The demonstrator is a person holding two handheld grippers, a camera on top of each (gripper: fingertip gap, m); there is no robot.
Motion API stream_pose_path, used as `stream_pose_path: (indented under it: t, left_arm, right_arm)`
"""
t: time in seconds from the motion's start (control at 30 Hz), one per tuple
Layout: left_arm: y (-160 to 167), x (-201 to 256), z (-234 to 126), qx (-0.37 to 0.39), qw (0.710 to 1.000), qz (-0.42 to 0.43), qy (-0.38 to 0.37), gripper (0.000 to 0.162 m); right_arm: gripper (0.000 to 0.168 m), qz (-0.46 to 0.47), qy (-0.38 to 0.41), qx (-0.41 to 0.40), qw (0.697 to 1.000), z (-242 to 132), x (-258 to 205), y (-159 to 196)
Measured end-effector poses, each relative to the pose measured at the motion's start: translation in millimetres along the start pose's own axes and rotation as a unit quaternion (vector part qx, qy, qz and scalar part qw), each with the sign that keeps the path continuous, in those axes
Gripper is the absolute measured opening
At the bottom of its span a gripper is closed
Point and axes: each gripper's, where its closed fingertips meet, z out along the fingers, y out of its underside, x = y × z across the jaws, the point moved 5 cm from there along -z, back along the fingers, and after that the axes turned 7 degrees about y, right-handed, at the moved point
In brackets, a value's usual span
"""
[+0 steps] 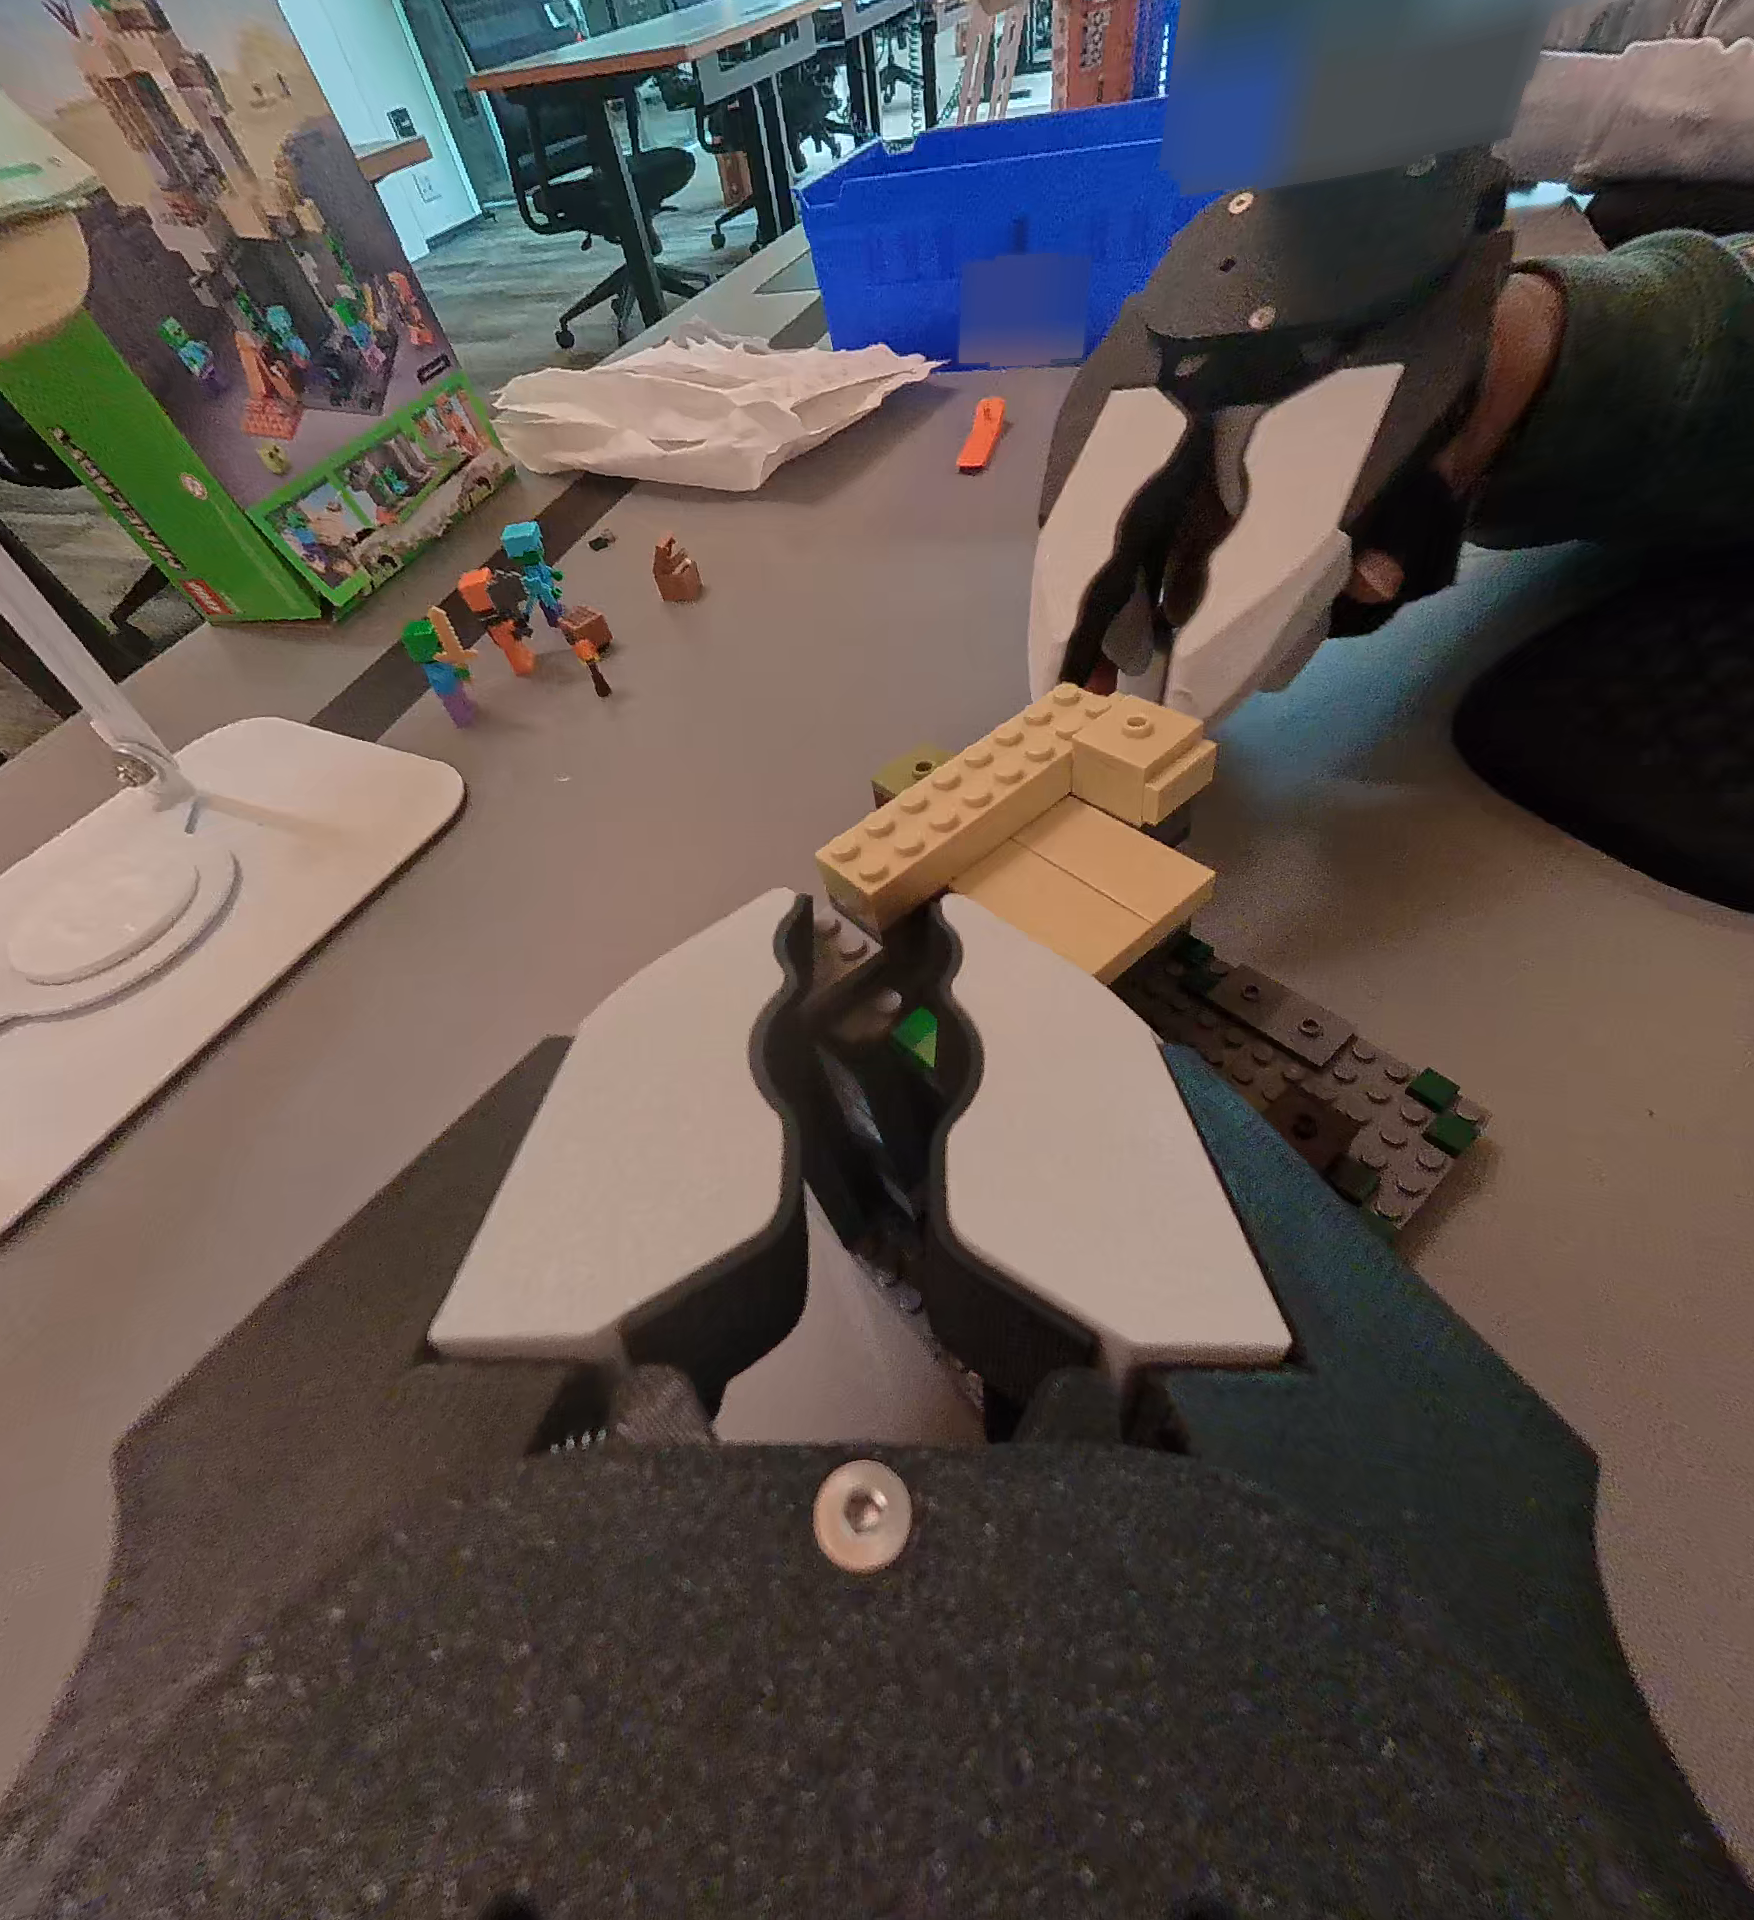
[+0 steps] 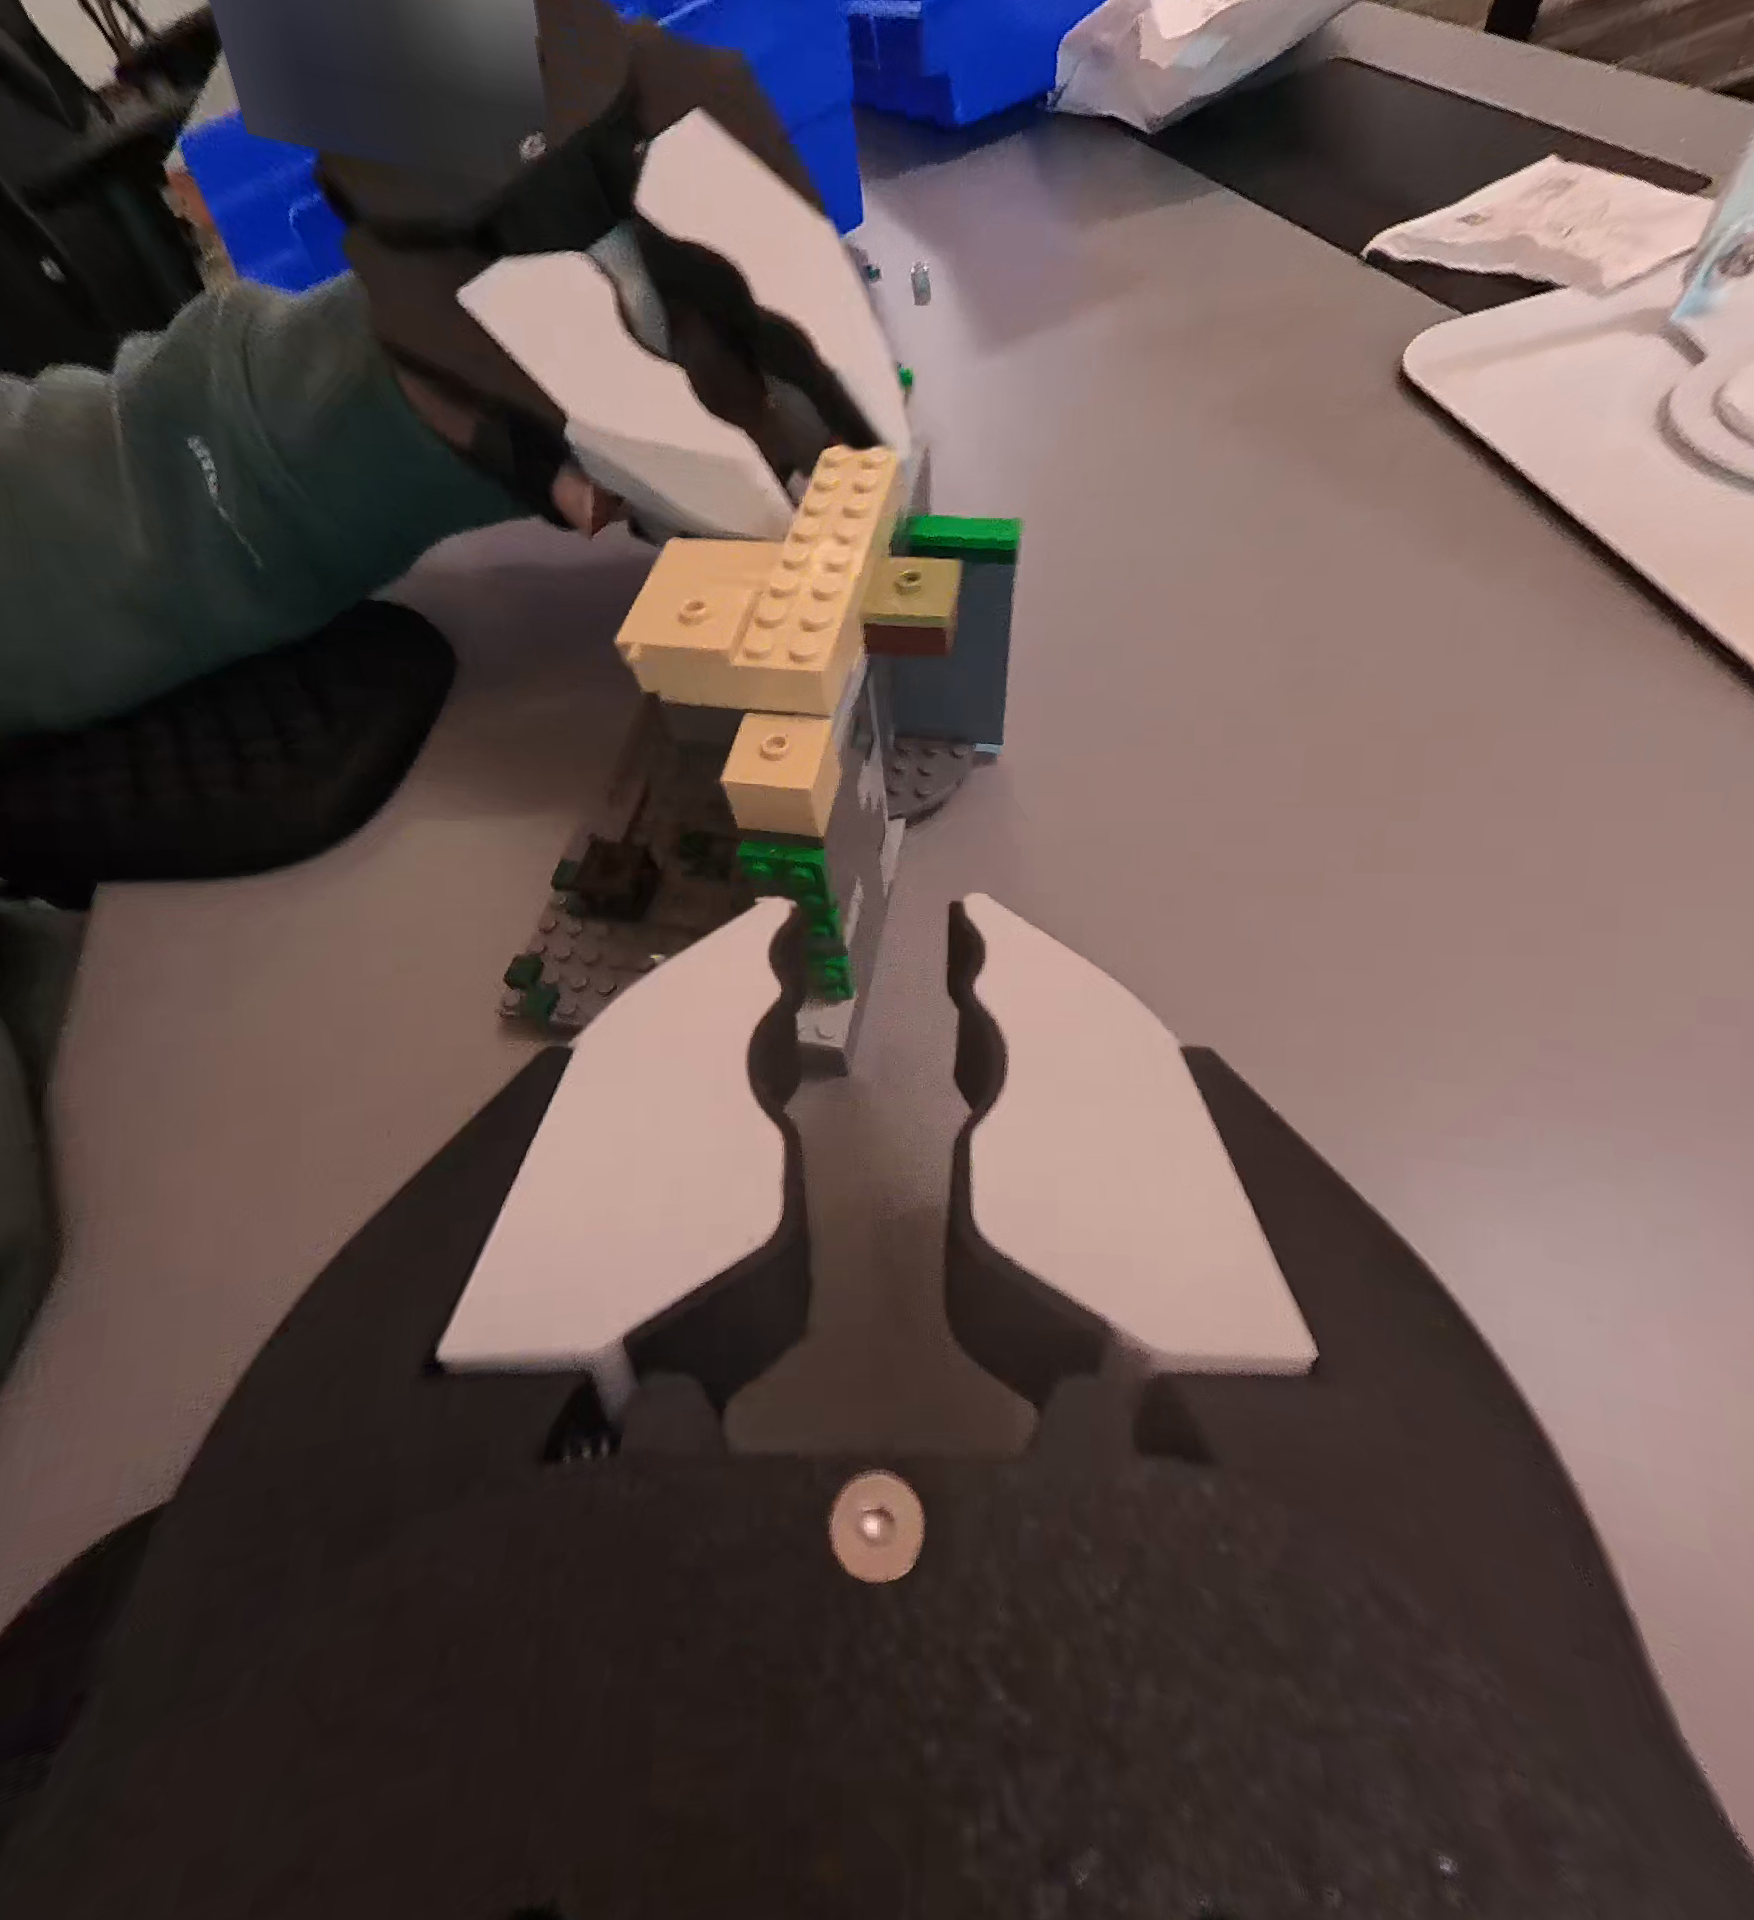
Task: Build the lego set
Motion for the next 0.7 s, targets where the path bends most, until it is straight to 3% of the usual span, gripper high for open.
stream_pose_path:
  t: [0.2,0.27,0.33,0.7]
  left_arm:
    - [-1,-3,4,0.0,1.0,0.002,-0.004,0.018]
    - [-1,-2,5,0.0,1.0,0.003,-0.004,0.018]
    - [0,-3,4,-0.002,1.0,0.004,-0.007,0.018]
    - [-14,-17,-28,0.063,0.994,-0.017,-0.087,0.024]
  right_arm:
    - [0.041,-0.056,0.019,-0.001,0.998,16,-12,-1]
    - [0.036,-0.089,0.044,-0.003,0.995,24,-13,-2]
    - [0.02,-0.111,0.067,-0.003,0.992,29,-13,-2]
    - [0.017,-0.031,0.162,0.033,0.986,46,9,-16]
